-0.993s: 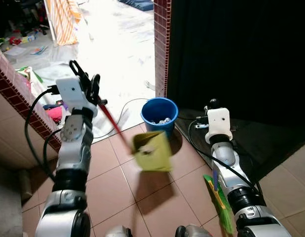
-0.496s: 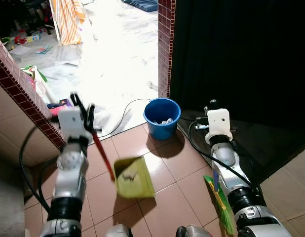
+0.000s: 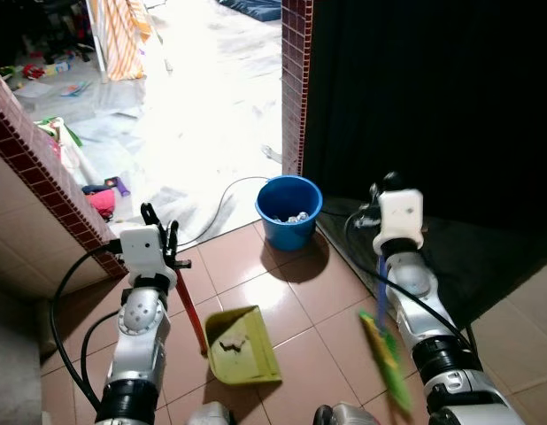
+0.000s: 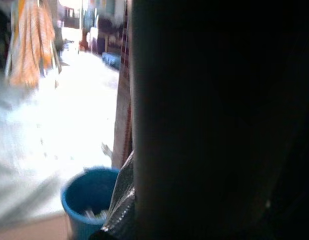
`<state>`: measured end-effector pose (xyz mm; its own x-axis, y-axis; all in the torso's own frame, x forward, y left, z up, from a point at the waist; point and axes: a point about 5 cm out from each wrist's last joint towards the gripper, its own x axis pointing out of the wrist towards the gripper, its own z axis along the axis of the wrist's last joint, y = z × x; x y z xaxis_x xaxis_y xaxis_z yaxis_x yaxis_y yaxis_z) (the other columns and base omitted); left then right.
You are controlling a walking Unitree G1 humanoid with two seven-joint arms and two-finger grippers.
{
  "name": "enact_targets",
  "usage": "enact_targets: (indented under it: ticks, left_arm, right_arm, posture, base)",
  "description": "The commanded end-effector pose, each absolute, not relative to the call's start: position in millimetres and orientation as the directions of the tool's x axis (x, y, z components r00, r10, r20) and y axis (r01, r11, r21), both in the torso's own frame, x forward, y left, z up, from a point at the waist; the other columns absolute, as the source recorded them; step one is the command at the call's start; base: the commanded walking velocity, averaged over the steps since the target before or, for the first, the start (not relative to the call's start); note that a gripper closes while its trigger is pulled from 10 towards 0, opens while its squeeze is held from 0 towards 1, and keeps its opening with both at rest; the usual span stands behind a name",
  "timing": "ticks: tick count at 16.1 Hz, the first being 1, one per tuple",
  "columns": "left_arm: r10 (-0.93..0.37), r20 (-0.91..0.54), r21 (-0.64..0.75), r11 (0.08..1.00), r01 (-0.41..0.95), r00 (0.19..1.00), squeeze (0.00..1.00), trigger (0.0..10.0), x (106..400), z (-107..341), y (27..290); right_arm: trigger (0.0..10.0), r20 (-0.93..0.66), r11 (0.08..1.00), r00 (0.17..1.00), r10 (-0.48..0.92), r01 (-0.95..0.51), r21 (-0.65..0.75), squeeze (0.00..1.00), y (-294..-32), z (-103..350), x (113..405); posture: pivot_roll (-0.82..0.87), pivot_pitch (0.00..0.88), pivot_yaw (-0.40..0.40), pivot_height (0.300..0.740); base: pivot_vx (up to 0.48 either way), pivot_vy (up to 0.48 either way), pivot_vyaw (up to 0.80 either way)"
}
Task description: Sweep floor
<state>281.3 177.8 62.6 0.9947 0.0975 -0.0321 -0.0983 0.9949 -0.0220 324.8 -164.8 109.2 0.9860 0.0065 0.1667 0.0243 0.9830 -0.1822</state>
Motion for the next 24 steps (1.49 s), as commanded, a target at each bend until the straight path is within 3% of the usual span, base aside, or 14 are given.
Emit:
enact_targets:
  ticks: [1, 4, 8, 12, 16, 24]
  left_arm:
    - [0.103, 0.055, -0.012, 0.995, -0.103, 0.993, 0.00, 10.0, 285, 80, 180]
    - [0.109, 0.051, -0.014, 0.994, -0.109, 0.993, 0.00, 10.0, 279, 78, 179]
    - [0.124, 0.075, -0.006, 0.992, -0.123, 0.990, 0.00, 10.0, 280, 87, 184]
    - [0.209, 0.217, -0.062, 0.978, -0.200, 0.954, 0.00, 10.0, 289, 130, 196]
    - [0.248, 0.362, -0.142, 0.967, -0.209, 0.899, 0.00, 10.0, 304, 183, 200]
    - [0.251, 0.406, -0.214, 0.961, -0.176, 0.879, 0.00, 10.0, 314, 210, 192]
  right_arm:
    - [10.0, 0.244, 0.992, 0.970, 0.019, 0.013, -0.129, 0.00, -159, 128, 328]
    - [10.0, 0.316, 0.998, 0.947, 0.051, -0.037, -0.049, 0.00, -143, 148, 324]
    - [10.0, 0.318, 0.999, 0.948, 0.033, -0.025, -0.028, 0.00, -149, 150, 311]
    - [10.0, 0.229, 0.991, 0.973, 0.030, 0.002, -0.137, 0.00, -169, 124, 295]
    - [10.0, 0.203, 0.985, 0.978, 0.055, -0.019, -0.173, 0.00, -166, 120, 295]
    - [10.0, 0.203, 0.975, 0.973, 0.110, -0.066, -0.211, 0.00, -156, 120, 297]
  posture:
    - [-0.03, 0.000, 0.036, 0.740]
    - [-0.03, 0.000, 0.038, 0.740]
    - [-0.03, 0.000, 0.049, 0.740]
    - [-0.04, 0.000, 0.044, 0.740]
    - [-0.04, 0.000, 0.035, 0.740]
    - [-0.06, 0.000, 0.028, 0.740]
  base:
    - [0.000, 0.000, 0.00]
    - [0.000, 0.000, 0.00]
    - [0.000, 0.000, 0.00]
    - [0.000, 0.000, 0.00]
    - [0.000, 0.000, 0.00]
    - [0.425, 0.000, 0.00]
